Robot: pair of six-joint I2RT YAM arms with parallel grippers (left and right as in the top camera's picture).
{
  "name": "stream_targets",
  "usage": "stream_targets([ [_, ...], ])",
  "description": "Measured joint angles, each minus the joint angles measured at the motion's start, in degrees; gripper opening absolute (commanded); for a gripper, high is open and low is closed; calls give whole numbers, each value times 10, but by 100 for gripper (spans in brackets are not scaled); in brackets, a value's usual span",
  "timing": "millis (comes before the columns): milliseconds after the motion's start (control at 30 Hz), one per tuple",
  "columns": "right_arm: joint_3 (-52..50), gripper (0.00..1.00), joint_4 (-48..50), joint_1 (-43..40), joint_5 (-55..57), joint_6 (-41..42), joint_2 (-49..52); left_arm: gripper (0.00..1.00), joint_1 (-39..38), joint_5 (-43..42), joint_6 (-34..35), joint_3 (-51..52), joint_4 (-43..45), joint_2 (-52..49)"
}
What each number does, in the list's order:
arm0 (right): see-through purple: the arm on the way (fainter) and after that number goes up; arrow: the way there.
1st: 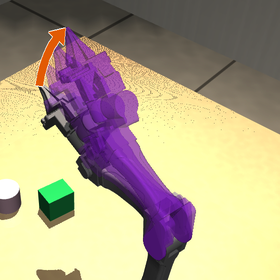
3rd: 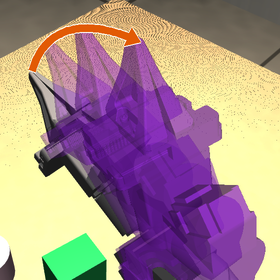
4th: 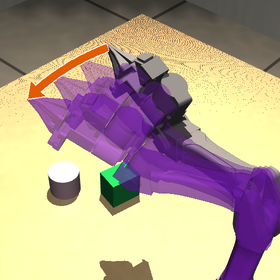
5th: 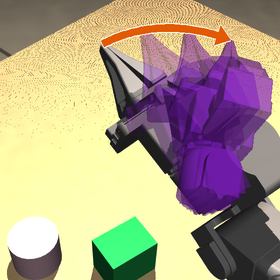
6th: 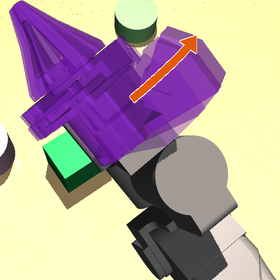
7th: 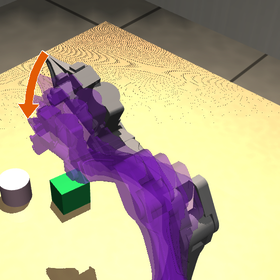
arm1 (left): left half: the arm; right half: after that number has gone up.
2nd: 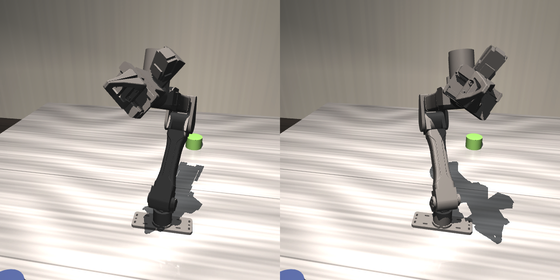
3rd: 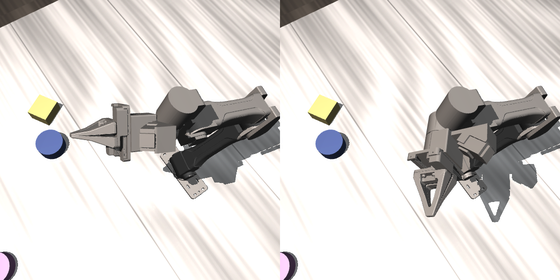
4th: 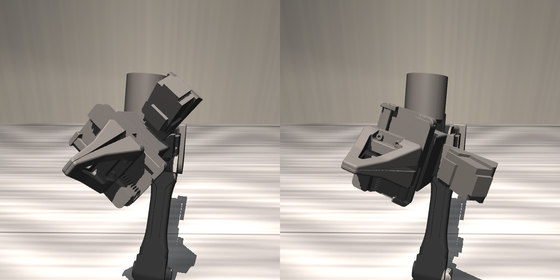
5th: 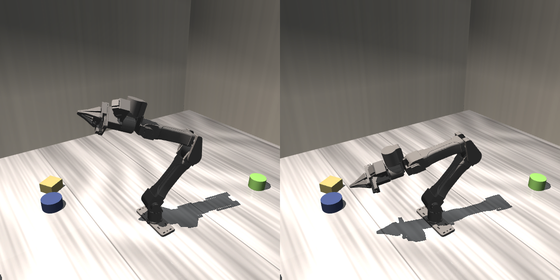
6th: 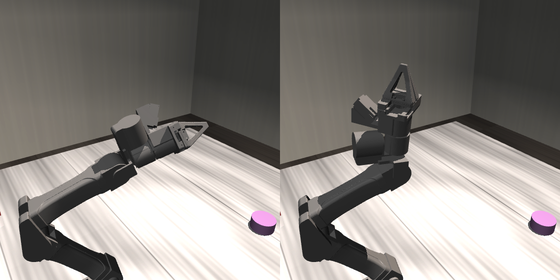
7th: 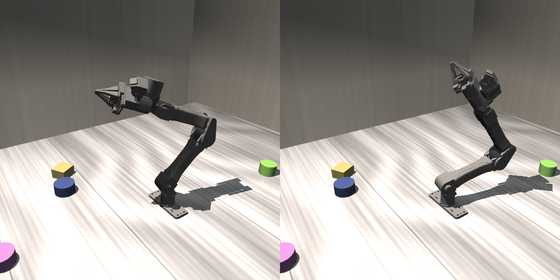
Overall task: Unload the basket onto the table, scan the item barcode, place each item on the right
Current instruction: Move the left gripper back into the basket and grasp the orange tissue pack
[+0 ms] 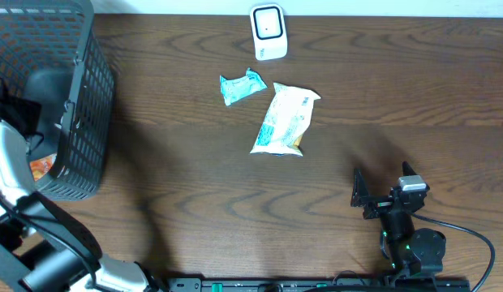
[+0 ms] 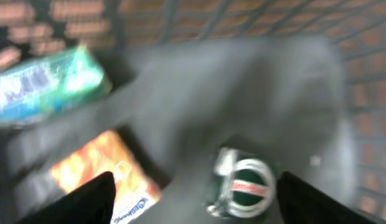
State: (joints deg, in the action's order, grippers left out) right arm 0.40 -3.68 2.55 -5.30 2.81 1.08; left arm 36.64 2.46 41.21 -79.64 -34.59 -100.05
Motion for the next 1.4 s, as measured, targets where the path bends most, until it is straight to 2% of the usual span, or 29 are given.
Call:
stream_targets([
  [167,0,99,0,0,0,0,0,92,0,16,56,0,-51,-37],
  [433,0,99,0,0,0,0,0,94,0,40,114,0,-99,-74],
  [700,0,99,0,0,0,0,0,92,0,44,143,0,-101,-101],
  [833,0,99,0,0,0,0,0,79,0,55,145,0,-93,-128],
  [933,0,99,0,0,0,0,0,59,0,59,147,-3,-87,-140],
  [1000,0,99,0,0,0,0,0,39,0,62,149,-3,-87,-140],
  [1100,0,99,0,0,0,0,0,35,0,66,149,-3,-85,-139],
  [1267,0,99,0,0,0,0,0,35,0,67,141,-11,-85,-115],
  [1400,0,99,0,0,0,0,0,35,0,66,138,-38,-78,-32],
])
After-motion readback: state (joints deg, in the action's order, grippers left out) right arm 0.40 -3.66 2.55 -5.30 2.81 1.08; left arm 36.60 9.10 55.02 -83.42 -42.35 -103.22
